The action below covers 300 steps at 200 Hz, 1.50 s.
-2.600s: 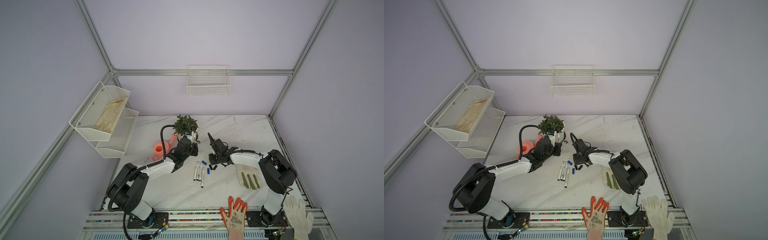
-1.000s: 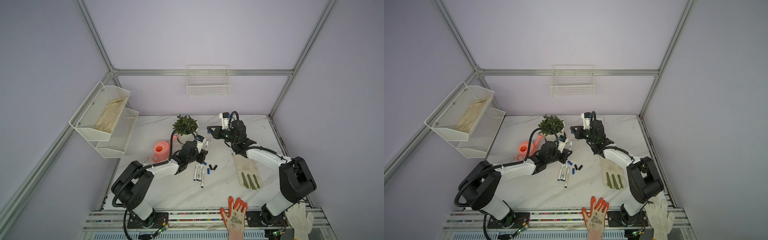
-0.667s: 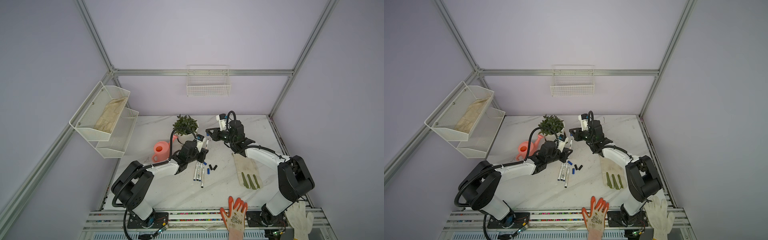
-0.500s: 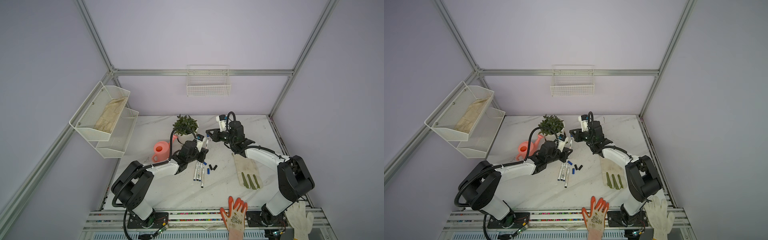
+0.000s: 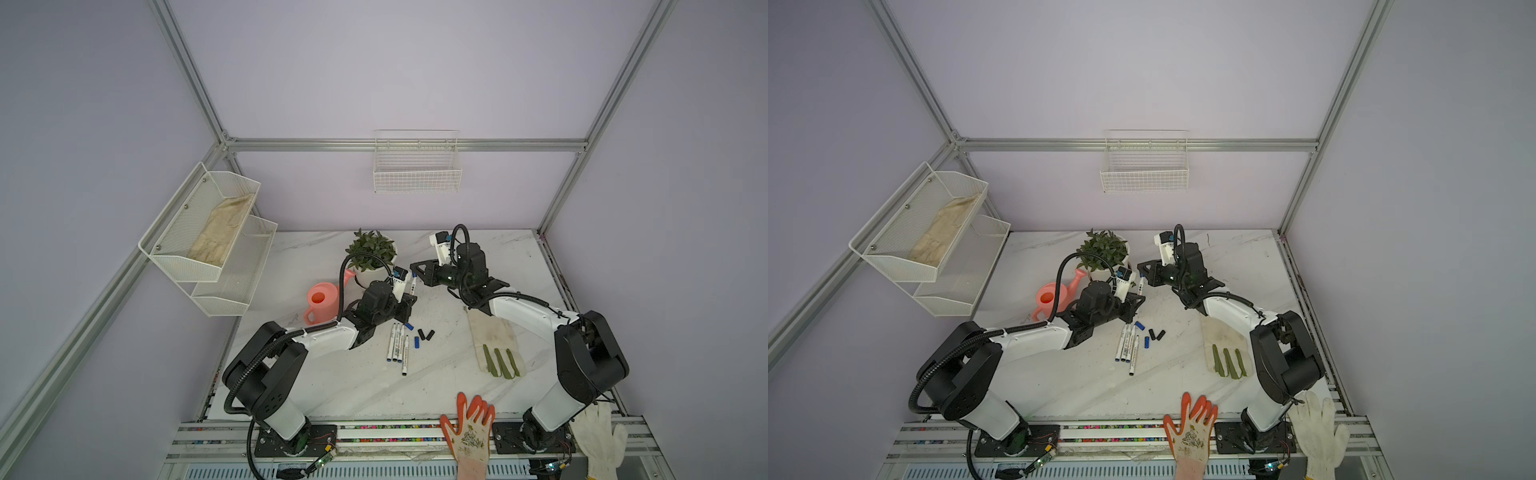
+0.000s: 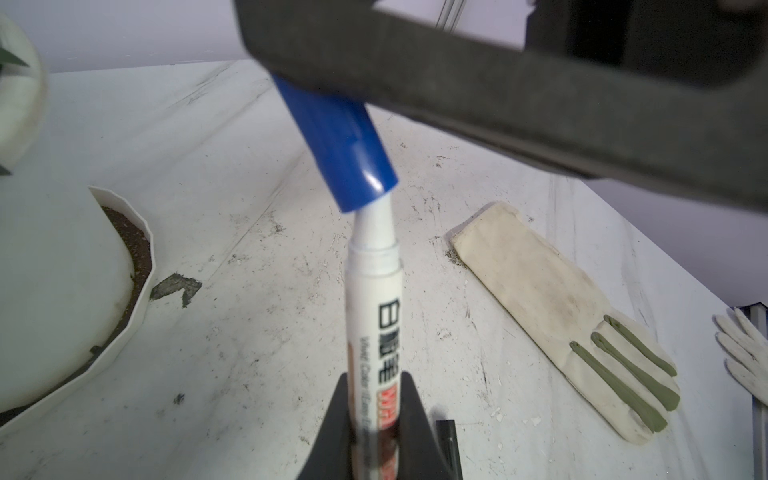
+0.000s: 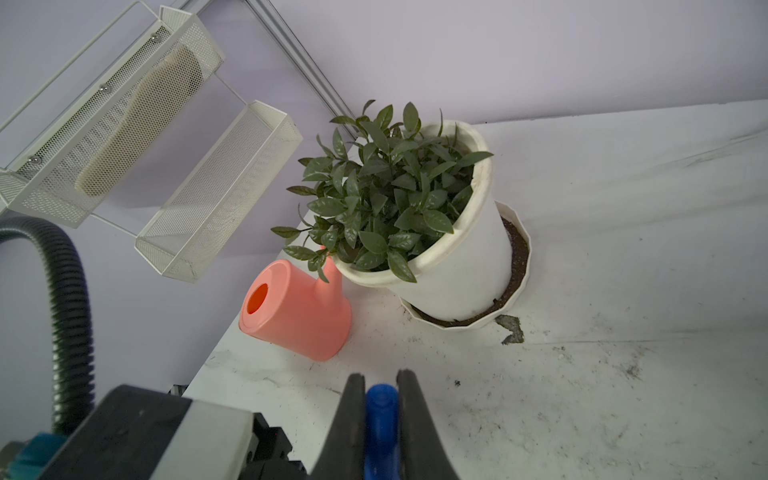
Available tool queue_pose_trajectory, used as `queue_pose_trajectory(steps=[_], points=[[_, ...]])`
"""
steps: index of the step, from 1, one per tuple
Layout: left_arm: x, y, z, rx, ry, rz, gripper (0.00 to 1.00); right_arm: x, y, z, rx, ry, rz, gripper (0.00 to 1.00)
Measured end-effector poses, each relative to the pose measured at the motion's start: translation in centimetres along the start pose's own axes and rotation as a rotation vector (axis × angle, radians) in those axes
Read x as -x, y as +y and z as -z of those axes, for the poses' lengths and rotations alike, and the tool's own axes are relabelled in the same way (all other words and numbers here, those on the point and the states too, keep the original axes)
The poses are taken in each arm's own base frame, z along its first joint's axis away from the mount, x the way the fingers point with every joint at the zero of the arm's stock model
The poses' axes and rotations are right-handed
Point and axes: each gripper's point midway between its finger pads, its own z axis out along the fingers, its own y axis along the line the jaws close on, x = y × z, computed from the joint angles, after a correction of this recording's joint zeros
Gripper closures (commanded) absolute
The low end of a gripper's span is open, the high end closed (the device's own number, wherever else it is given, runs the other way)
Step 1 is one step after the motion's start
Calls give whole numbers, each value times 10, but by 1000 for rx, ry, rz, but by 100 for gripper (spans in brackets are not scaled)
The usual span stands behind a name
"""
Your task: Insert the pens into the pen caps
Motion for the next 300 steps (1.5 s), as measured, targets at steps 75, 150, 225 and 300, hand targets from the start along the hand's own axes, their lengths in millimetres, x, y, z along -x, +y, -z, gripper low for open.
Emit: queue_pose_trajectory(steps=[75,150,225,300], points=[[10,2,1,-40,-29,79,100,0,8,6,31,-1,32,100],[8,-1,3,-78,-14,78,100,-5,11,12,75,41,81,100],[11,6,2,-42,-29,-33,100,-3,14,14,87,71,113,100],[15,6,4,-20,-106,-141,100,-2,19,25,148,101,123,100]])
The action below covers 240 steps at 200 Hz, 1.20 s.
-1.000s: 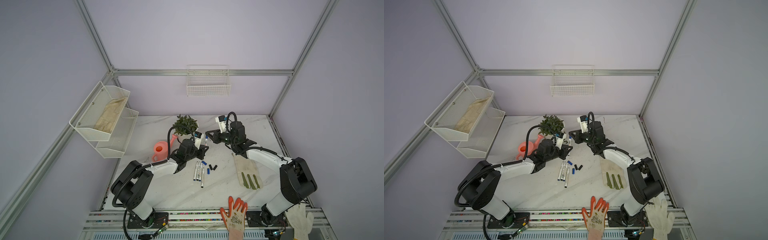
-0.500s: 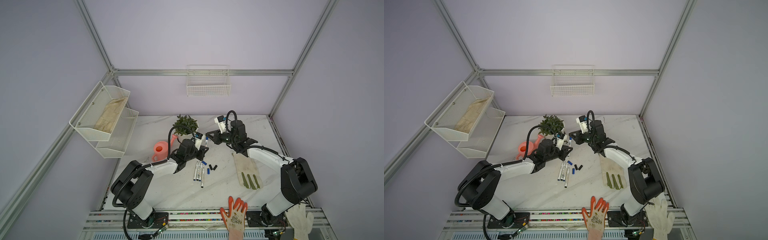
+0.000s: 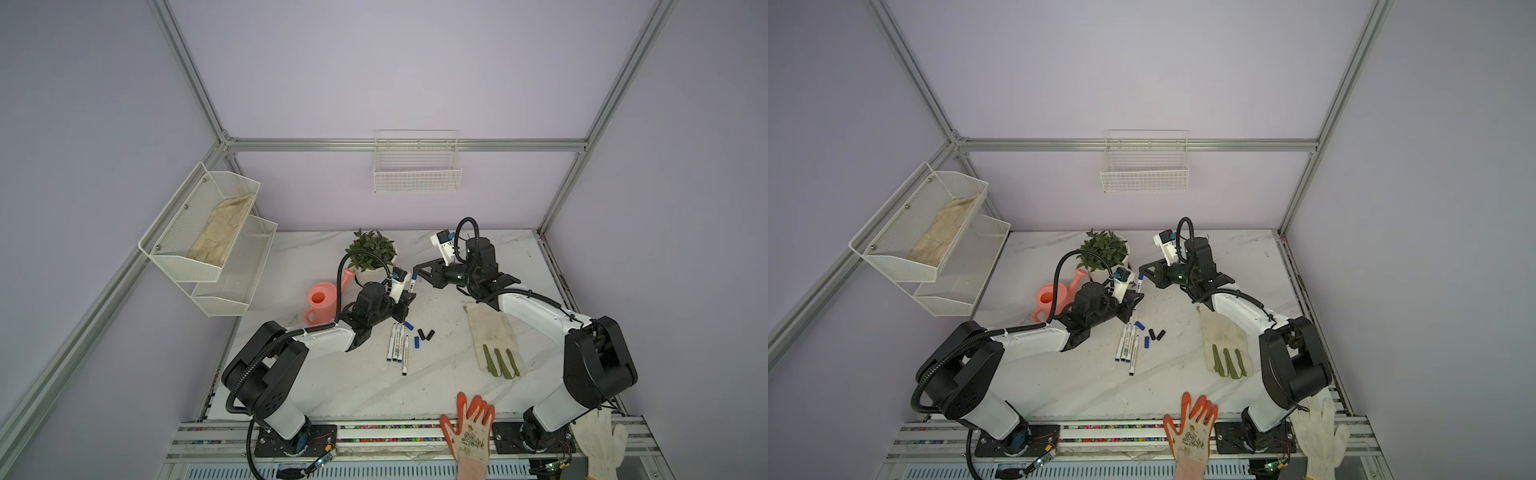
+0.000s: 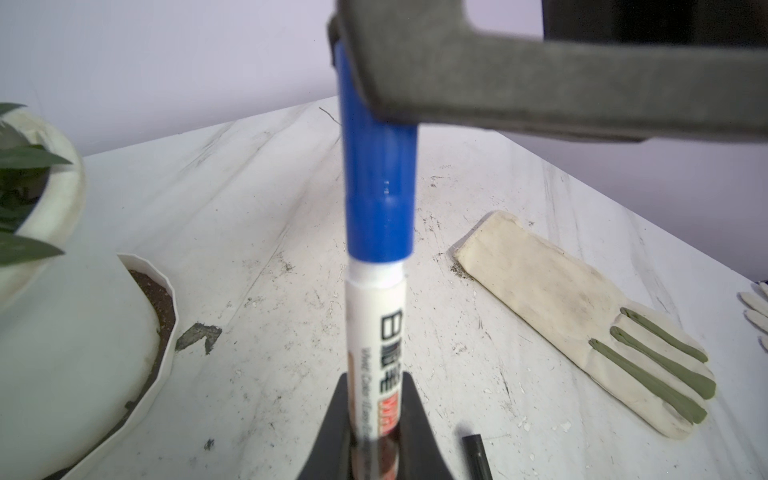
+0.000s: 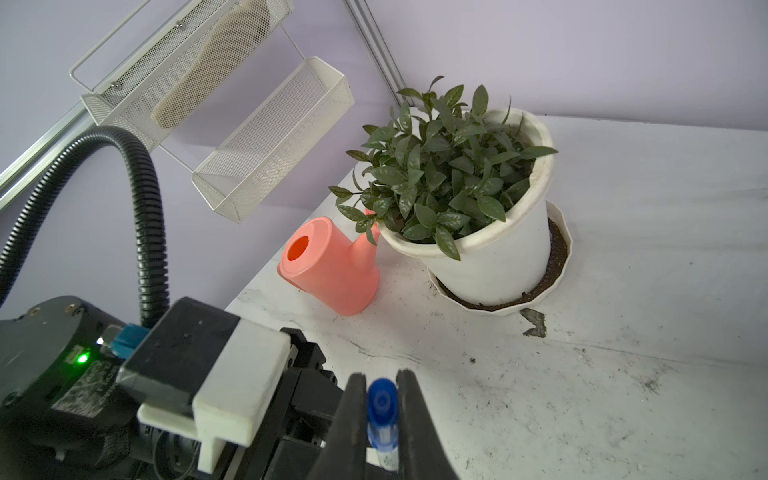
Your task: Insert the pens into the pen caps
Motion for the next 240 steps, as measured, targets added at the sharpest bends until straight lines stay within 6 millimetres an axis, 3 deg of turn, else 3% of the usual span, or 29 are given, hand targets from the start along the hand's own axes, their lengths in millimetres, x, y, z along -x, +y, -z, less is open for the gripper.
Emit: queue_pose_trajectory(steps=[90,240], points=[[16,-4,5,50,-132,-130,100,11,15,10,11,17,71,97],[35,-9,8,50,-256,-154,100,27,27,21,-3,8,137,86]])
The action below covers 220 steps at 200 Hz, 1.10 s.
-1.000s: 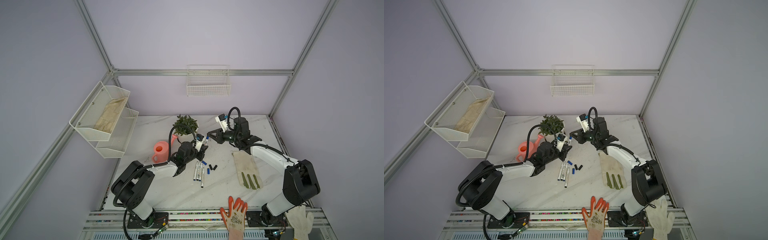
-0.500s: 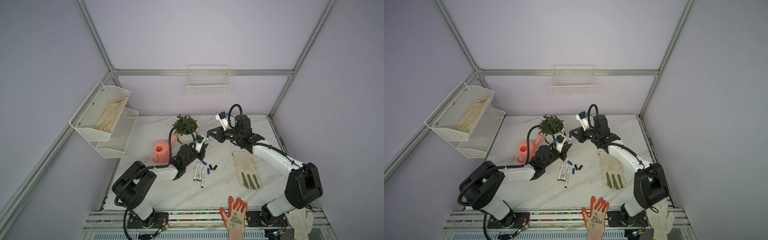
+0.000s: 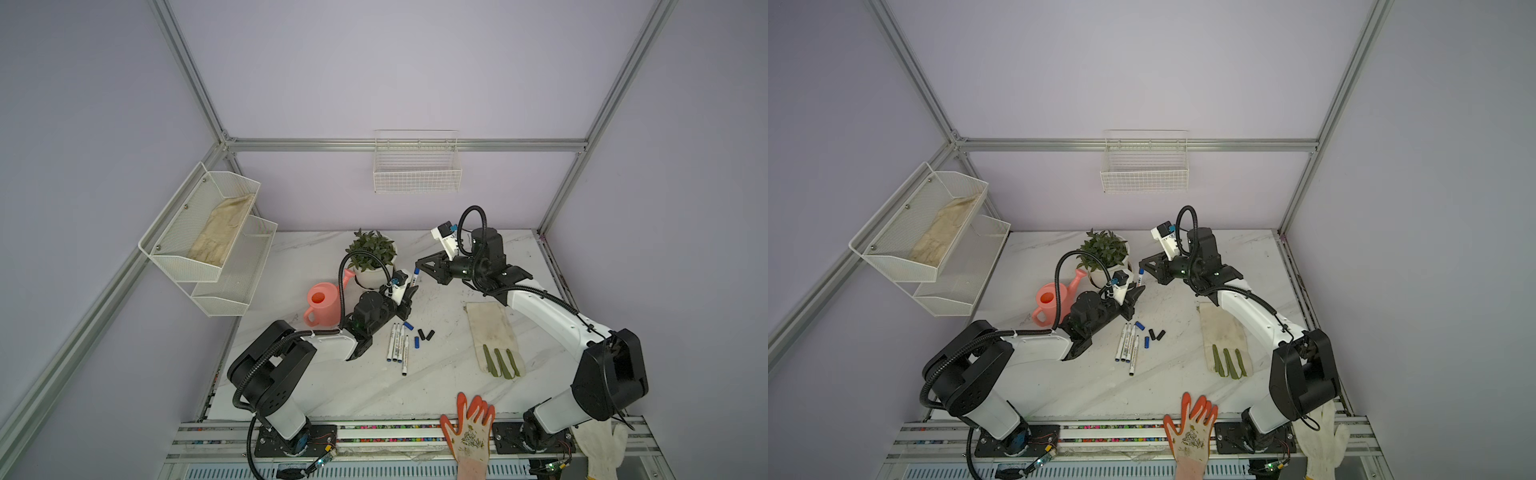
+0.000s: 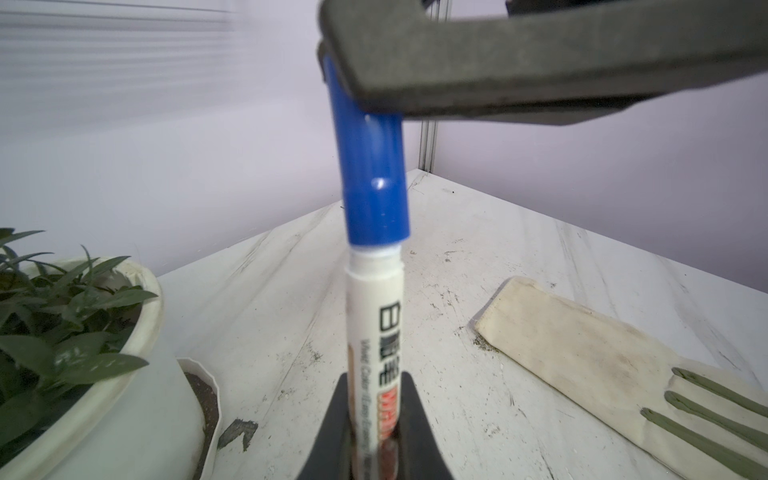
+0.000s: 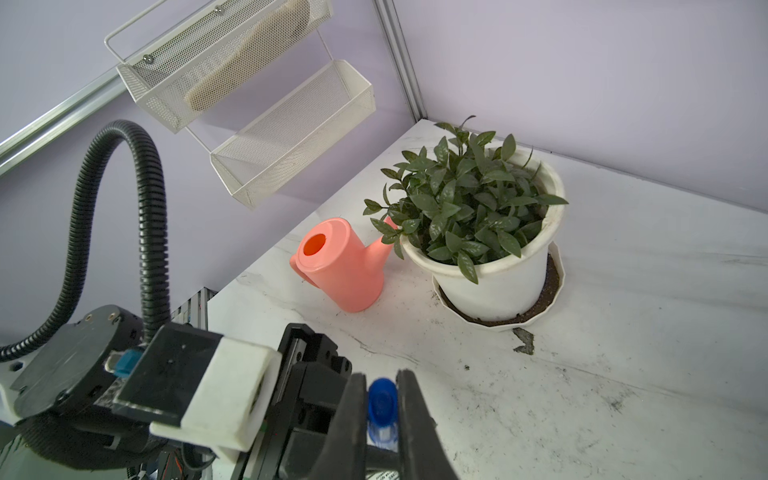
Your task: Insert the pens into the pen caps
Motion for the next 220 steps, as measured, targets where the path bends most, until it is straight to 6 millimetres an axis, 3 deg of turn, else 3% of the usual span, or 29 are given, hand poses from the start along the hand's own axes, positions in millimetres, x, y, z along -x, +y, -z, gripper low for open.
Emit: queue_pose_trajectory(steps=[122,220], points=[[24,3,0,29,-102,-27,100,18,-1,12,-74,-21,33,59],[29,2,0,30,-132,-28,100,34,4,16,-78,-46,57,60]])
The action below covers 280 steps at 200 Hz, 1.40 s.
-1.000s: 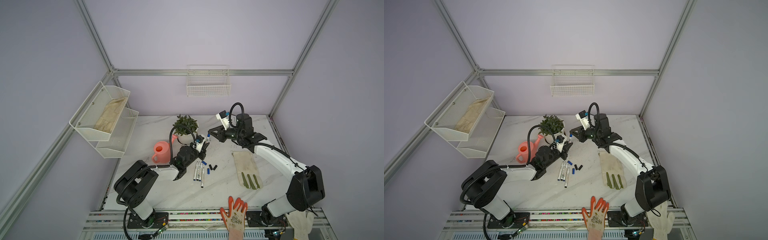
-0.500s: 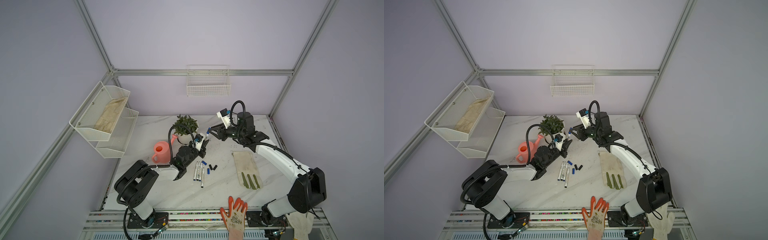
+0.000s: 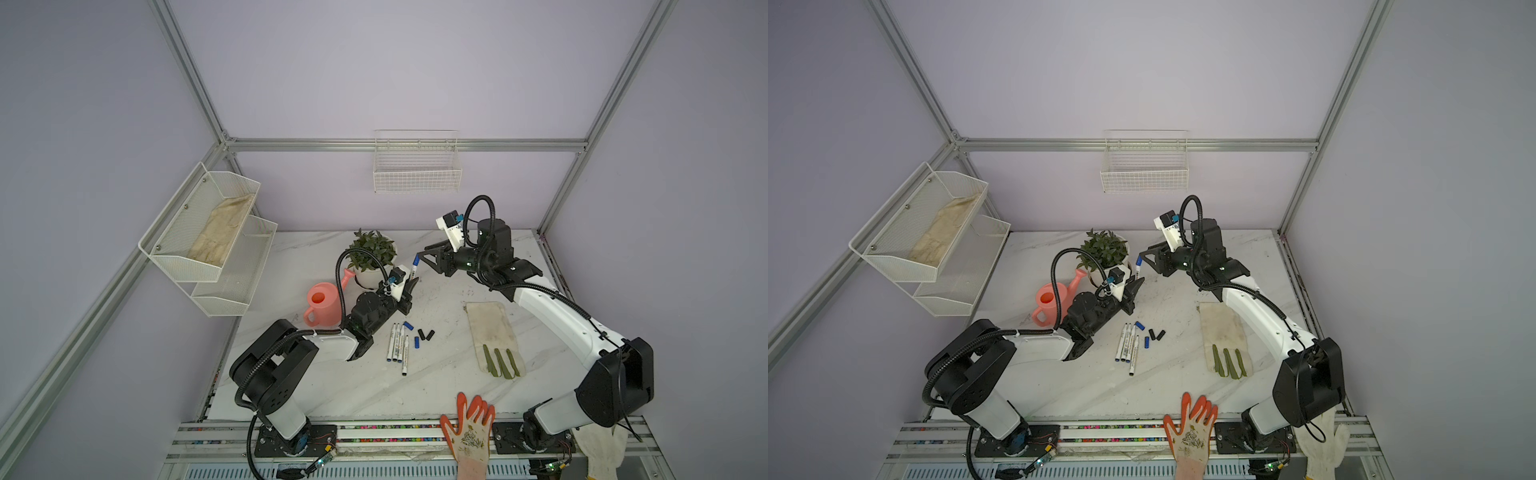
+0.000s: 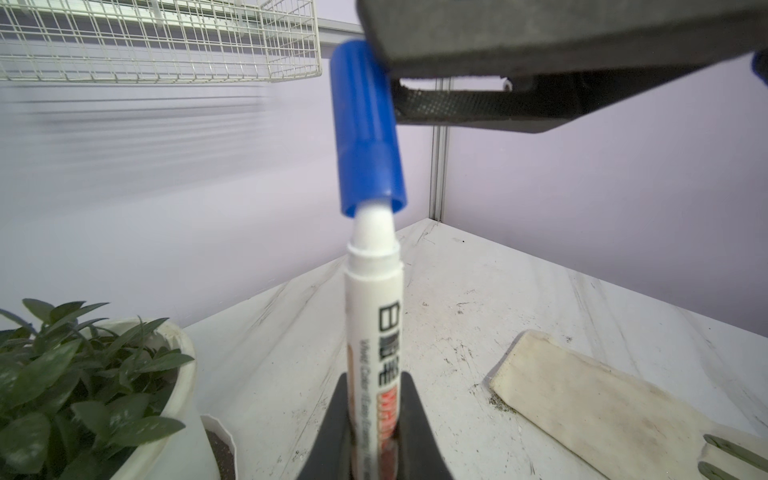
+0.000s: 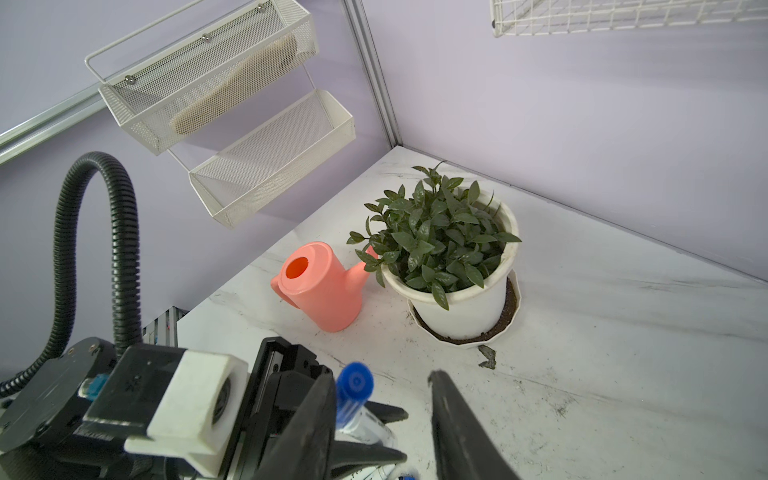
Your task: Insert the pens into the pen caps
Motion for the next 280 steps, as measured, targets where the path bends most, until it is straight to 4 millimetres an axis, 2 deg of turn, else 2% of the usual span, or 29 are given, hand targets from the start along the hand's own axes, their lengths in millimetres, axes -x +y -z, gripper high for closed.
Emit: queue_pose_trajectory(steps=[81,165,230,265,280], points=[[-7,0,-1,-1,14,0,100,0,9,0,55,3,-22,64],[-7,-1,-1,-1,15,0,100,-7,6,-8,63,23,-42,68],[-13,0,-2,1,29,2,100,-15,19,-13,90,49,-35,71],[-15,-1,-2,6,35,3,100,-17,19,-14,74,58,-35,71],[-16,0,-2,8,36,2,100,-17,17,-15,60,57,-33,68]])
